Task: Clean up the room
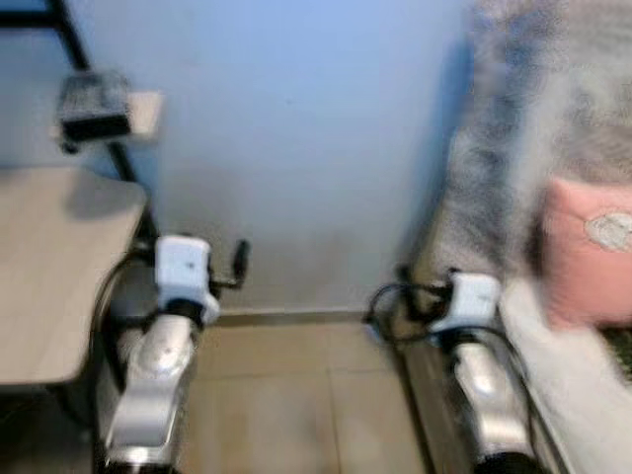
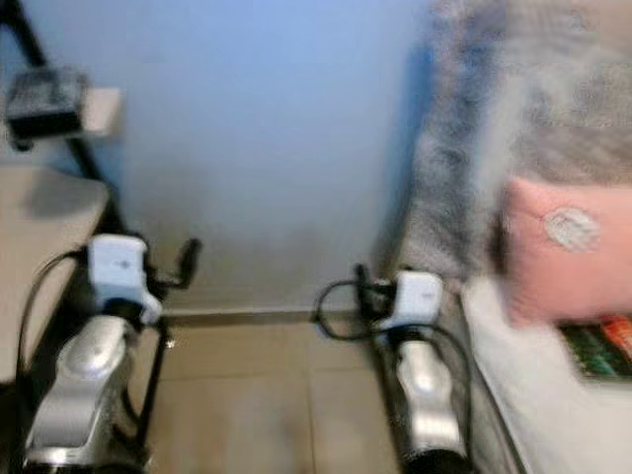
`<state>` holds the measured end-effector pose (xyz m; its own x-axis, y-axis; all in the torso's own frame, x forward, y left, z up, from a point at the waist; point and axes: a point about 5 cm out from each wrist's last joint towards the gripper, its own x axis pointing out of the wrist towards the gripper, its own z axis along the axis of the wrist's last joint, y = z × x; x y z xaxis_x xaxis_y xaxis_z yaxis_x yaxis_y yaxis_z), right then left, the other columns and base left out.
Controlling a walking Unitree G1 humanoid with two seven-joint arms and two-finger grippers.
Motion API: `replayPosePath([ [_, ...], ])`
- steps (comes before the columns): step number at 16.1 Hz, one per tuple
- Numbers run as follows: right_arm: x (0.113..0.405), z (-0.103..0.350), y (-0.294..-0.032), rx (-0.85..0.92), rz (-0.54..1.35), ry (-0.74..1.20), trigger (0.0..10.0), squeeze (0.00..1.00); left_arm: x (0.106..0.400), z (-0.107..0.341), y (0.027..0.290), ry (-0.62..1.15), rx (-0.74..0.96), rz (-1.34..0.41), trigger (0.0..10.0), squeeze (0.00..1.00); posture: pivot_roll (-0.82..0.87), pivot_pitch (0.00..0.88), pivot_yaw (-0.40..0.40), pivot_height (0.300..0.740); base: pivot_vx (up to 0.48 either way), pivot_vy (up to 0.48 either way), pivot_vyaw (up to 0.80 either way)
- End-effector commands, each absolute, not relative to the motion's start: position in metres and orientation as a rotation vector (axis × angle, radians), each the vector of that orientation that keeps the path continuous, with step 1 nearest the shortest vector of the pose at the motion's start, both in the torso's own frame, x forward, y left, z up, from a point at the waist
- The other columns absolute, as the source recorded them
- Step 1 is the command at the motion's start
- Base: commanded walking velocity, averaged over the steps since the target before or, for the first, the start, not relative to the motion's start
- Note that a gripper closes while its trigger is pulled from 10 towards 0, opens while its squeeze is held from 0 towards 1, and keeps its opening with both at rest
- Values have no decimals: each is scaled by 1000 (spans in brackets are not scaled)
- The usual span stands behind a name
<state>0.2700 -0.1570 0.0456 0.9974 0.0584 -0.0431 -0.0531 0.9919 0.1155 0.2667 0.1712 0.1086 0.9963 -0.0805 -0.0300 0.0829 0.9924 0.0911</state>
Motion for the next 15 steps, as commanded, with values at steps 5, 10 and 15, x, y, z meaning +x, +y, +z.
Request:
replayPosePath([
  [5, 276, 44, -140, 161, 74, 84, 10000, 51, 279, 97, 182, 83, 112, -76, 10000, 0, 92, 0, -14, 711, 0, 0, 0],
  [10, 287, -2, -128, 145, 57, 419, 10000, 39, 300, 17, 179, 439, 90, -112, 10000, 0, 65, 0, -19, 711, 0, 0, 0],
  [15, 245, -52, -111, 164, 49, 892, 10000, 12, 258, -41, 156, 808, 30, -165, 10000, 0, 41, 0, -28, 711, 0, 0, 0],
])
